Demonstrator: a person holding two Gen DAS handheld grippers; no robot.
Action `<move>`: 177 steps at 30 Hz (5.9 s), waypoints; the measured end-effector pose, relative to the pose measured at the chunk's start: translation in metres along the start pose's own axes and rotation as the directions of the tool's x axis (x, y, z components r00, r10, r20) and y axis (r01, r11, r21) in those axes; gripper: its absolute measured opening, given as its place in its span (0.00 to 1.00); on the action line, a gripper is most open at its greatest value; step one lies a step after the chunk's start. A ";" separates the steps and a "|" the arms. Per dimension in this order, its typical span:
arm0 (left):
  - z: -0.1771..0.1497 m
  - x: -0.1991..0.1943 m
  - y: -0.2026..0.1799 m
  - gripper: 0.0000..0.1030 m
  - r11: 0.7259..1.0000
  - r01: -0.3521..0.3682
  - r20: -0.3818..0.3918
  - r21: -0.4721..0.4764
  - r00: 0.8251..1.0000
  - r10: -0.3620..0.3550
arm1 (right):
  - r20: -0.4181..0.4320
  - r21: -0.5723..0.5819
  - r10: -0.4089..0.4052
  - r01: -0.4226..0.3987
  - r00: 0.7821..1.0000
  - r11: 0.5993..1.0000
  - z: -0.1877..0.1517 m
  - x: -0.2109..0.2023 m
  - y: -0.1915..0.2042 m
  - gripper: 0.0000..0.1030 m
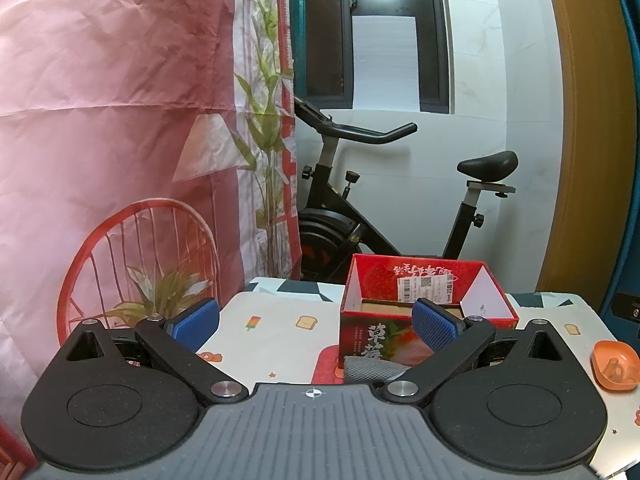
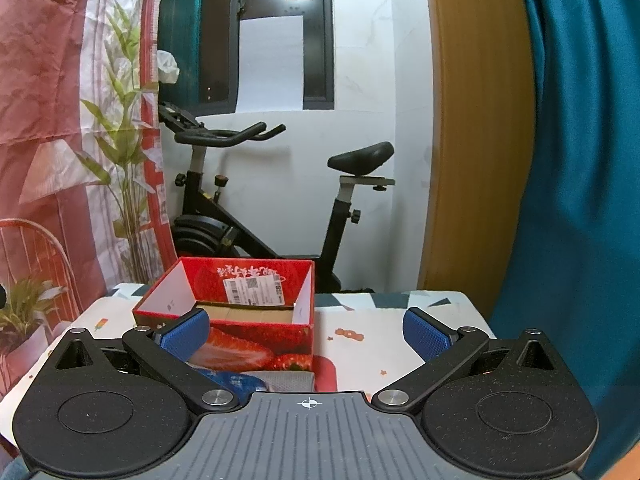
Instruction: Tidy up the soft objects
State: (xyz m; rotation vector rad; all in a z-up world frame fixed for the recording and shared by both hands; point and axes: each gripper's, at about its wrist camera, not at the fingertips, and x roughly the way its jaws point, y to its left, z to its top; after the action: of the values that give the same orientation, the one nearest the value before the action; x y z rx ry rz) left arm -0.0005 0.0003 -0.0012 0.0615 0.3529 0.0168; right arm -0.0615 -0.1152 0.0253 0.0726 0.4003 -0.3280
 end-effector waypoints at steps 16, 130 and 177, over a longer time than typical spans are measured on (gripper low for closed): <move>-0.001 0.000 0.001 1.00 1.000 -0.002 -0.001 -0.001 1.000 0.002 | -0.004 0.002 0.000 0.000 1.000 1.000 -0.002 0.001 0.000 1.00; -0.189 0.203 -0.002 0.78 0.880 0.427 -0.445 -0.206 0.760 -0.473 | -0.439 0.114 0.289 -0.266 0.851 0.957 -0.196 0.183 0.016 0.86; -0.030 0.172 -0.014 0.61 0.854 0.516 -0.088 -0.067 0.849 -0.521 | -0.023 -0.054 0.310 -0.311 0.950 0.949 -0.017 0.150 -0.018 0.27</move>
State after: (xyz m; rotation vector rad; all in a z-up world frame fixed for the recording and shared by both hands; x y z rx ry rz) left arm 0.1509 -0.0072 -0.0893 -0.0784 0.4646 -0.5148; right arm 0.0568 -0.1747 -0.0496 0.0812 0.4054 -0.0046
